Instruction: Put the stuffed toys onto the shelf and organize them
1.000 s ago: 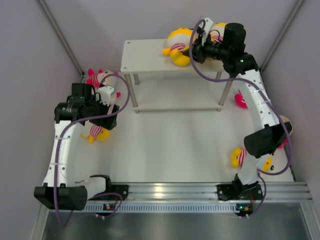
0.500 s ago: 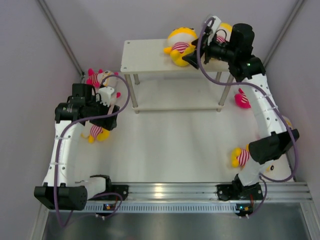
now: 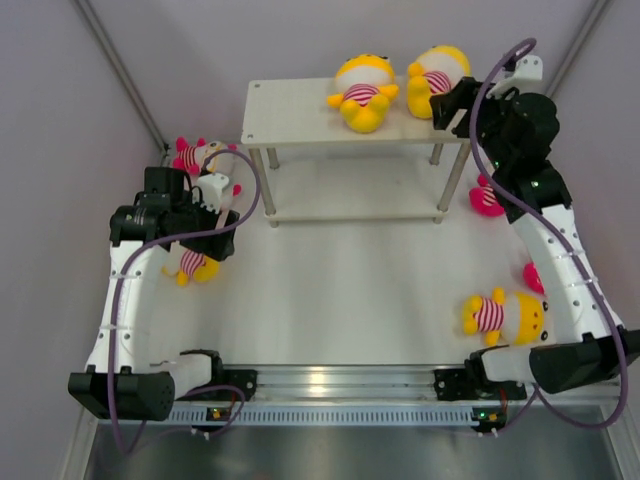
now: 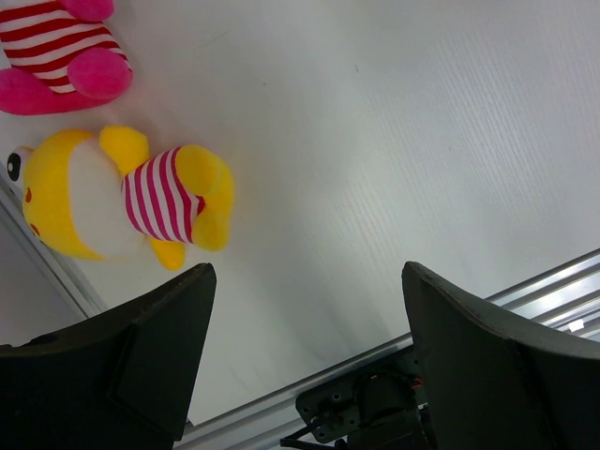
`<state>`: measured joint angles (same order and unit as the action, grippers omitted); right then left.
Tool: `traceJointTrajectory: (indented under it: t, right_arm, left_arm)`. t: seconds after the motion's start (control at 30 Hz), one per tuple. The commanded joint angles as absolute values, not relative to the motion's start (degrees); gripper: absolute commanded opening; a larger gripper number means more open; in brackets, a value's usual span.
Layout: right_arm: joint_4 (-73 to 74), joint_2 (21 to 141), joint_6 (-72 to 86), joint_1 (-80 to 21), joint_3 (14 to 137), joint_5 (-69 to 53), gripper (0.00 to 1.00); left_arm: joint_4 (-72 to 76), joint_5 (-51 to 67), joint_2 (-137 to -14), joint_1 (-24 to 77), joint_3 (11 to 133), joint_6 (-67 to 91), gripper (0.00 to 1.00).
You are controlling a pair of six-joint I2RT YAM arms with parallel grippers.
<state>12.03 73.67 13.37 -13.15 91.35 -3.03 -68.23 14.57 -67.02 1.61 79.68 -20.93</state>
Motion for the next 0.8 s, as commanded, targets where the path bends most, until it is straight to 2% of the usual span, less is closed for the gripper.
traceJointTrajectory:
  t: [0.0,0.47,0.67,0.77]
  right_arm:
    - [9.4,75.8,22.5,-12.5,88.8,5.1,0.76]
    - [3.8,80.9,23.1,-11.9,89.3,1.4,0.67]
    - [4.0,82.8,21.0,-11.1,92.1,0.8,0.53]
    - [4.6,83.3,18.8,-10.4,93.2,-1.3,0.39]
  left_arm:
    - [-69.1,15.7,-66.4,1.4,80.2,-21.0,0.87]
    - [-69.3,15.1,-65.8,1.5,79.7,-21.0,0.87]
    - [-69.4,14.8,-65.4,1.4,79.7,-21.0,0.87]
    - [-69.5,14.7,-65.3,1.4,79.7,-21.0,0.87]
